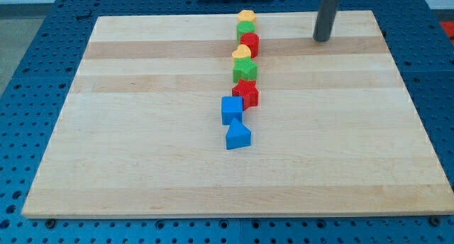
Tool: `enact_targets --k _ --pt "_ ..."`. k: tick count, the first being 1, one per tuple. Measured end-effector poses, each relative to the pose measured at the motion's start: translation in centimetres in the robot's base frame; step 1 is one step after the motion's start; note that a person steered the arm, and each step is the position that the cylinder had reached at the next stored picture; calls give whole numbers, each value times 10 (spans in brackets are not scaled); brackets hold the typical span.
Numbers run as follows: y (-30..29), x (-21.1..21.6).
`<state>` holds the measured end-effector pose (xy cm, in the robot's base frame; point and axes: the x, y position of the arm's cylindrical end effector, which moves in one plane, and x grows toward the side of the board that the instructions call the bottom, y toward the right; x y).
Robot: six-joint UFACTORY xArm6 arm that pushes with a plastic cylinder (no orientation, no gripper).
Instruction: Push your arm near red star
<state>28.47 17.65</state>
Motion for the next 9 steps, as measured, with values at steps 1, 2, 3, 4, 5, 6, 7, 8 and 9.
enact_targets --k 1,2,3,4,5,6,7,8,9 --pt "1 16" --pt "-18 18" --pt "-32 28" --pt "-31 78" --pt "-31 121" --pt "-49 133" --pt "-79 133" --pt "-101 143" --pt "-117 151"
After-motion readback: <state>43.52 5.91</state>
